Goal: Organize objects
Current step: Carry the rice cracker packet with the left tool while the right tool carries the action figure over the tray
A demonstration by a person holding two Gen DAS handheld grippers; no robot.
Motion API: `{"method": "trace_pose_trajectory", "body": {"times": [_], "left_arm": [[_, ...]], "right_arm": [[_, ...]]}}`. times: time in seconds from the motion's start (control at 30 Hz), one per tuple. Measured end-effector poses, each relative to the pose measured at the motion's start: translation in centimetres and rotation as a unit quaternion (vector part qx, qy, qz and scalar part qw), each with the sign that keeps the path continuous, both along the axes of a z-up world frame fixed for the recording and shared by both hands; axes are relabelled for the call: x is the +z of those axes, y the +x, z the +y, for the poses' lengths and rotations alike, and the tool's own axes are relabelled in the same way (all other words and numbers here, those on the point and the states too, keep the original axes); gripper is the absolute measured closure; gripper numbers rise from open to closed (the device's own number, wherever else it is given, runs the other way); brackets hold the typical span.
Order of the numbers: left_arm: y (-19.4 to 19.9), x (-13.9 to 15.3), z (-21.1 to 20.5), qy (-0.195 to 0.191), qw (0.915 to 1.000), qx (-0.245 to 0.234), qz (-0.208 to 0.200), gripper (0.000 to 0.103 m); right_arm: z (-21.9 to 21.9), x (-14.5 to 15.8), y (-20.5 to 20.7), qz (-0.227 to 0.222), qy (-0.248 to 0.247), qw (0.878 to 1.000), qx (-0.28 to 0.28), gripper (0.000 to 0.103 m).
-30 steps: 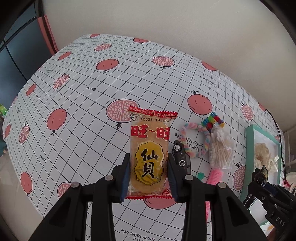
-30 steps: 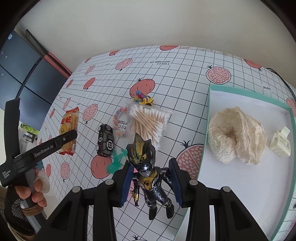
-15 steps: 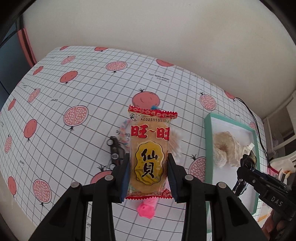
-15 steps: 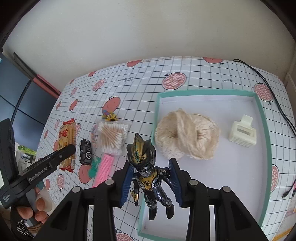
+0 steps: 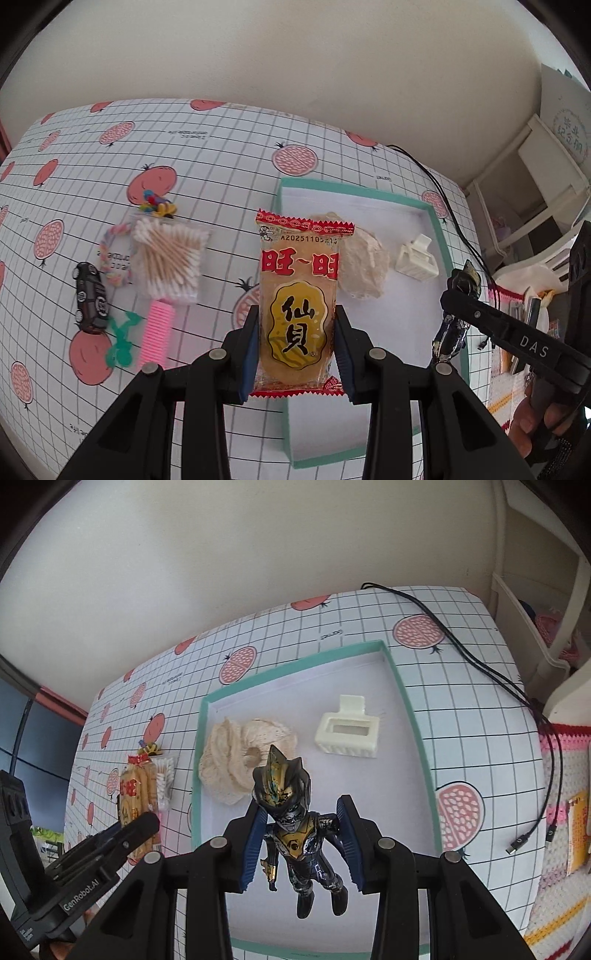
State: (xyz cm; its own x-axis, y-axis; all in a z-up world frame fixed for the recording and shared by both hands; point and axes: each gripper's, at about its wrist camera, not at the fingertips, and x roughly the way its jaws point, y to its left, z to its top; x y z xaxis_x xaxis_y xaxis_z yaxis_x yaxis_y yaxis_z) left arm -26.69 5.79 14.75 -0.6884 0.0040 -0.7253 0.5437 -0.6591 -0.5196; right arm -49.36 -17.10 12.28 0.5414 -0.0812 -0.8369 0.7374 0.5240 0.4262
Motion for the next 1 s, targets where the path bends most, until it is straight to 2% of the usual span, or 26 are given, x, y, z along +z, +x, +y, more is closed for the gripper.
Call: {"method": "trace_pose_trajectory", "body": {"times": [0.33, 0.63, 1.0], "left_arm": [[-3.3, -1.1, 3.4, 0.009, 0.9994, -0.028, -0.020, 0.065], [-4.5, -3.2, 4.0, 0.022, 0.9984, -0.022, -0.047, 0.065], [-5.1, -4.4, 4.7, 0.026, 0.9979, -0.010, -0.058, 0.065]], "right_arm": [[-1.6, -1.4, -2.0, 0.026, -0.001, 0.999, -0.026, 0.062], [-1.6, -3.0, -1.2, 0.058, -0.005, 0.998, -0.020, 0.062], [-1.7, -4.6, -0.5, 0.077, -0.007, 0.997, -0.014, 0.062]]}}
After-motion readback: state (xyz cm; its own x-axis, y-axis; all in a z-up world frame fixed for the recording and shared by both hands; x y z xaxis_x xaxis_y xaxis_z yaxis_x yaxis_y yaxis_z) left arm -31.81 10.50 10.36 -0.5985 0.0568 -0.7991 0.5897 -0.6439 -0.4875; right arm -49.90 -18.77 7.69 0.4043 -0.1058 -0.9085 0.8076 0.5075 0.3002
